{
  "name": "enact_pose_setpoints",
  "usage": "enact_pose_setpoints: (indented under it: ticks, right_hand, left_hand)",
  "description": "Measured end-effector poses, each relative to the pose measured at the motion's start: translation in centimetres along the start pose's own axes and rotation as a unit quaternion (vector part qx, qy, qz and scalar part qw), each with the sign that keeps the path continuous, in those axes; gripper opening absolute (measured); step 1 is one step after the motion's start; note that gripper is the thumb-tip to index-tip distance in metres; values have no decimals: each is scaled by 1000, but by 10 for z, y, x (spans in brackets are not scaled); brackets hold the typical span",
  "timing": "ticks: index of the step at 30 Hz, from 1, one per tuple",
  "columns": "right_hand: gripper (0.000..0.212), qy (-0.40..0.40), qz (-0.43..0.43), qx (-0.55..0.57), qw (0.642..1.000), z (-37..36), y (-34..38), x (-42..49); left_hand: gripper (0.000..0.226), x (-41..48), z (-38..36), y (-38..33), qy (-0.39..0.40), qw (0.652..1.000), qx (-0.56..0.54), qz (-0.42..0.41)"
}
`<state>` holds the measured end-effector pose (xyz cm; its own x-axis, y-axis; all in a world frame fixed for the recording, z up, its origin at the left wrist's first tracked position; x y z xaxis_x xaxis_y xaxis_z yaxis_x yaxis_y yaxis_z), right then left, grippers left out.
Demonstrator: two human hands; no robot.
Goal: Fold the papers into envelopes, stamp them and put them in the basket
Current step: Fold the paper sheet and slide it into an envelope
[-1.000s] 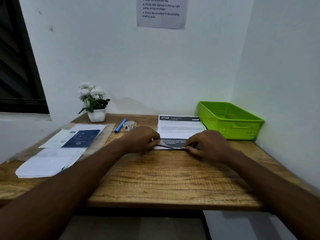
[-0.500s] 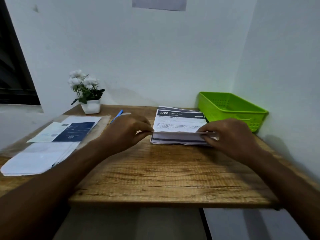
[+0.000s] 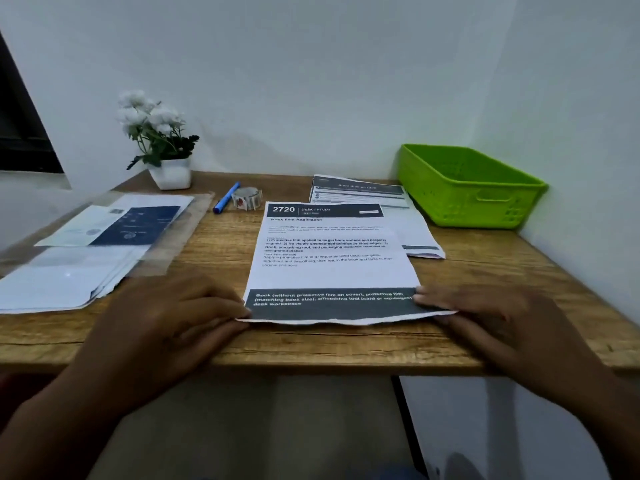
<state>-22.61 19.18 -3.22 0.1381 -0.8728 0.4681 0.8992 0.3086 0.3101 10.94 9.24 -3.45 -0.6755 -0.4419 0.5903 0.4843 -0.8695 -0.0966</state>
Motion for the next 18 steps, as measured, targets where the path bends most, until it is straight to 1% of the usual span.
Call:
enact_pose_setpoints:
  ticks: [2, 4, 6, 8, 10, 12, 13, 14, 15, 16, 18]
  right_hand:
    - [32, 21, 15, -5, 1000, -1, 1, -2]
    - [35, 38, 26, -11, 999, 0, 2, 0]
    - [41, 53, 38, -25, 998, 2, 1, 3]
    - [47, 78, 44, -21, 996, 7, 0, 8]
    - [46, 105, 18, 45, 993, 12, -4, 18]
    - [45, 93, -15, 123, 988, 16, -8, 42]
    - [43, 81, -23, 131, 988, 16, -13, 58]
    - [39, 76, -30, 125, 989, 14, -19, 76]
    - [35, 78, -38, 114, 990, 8, -26, 94]
    - [29, 79, -46, 102, 990, 2, -34, 112]
    - [11, 70, -60, 80, 992, -15, -54, 144]
  left_hand:
    - [30, -4, 0, 0, 9, 1000, -17, 13]
    - [37, -3, 0, 2, 34, 999, -9, 27]
    - [44, 2, 2, 3, 56, 998, -12, 35]
    - [47, 11, 6, 4, 73, 995, -37, 54]
    - [48, 28, 9, 9, 89, 988, -73, 101]
    - [52, 53, 6, 22, 118, 979, -83, 142]
    - [53, 68, 1, 32, 138, 976, -72, 155]
    - [49, 83, -5, 44, 157, 971, -60, 170]
    - [40, 96, -14, 57, 167, 966, -59, 187]
    - [32, 109, -23, 69, 163, 963, -65, 206]
    - [23, 128, -42, 91, 146, 958, -73, 235]
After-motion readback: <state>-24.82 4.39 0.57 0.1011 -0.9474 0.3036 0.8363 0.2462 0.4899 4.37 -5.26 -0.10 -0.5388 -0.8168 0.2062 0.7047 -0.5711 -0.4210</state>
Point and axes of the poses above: each hand's wrist, its own x-axis towards the middle knuckle, its own z-axis out of the back of the hand, y = z × x, the point moved 3 cm from there along x, towards the middle knuckle, and after that the axes turned 1 degree about x, right-handed, at the moved point
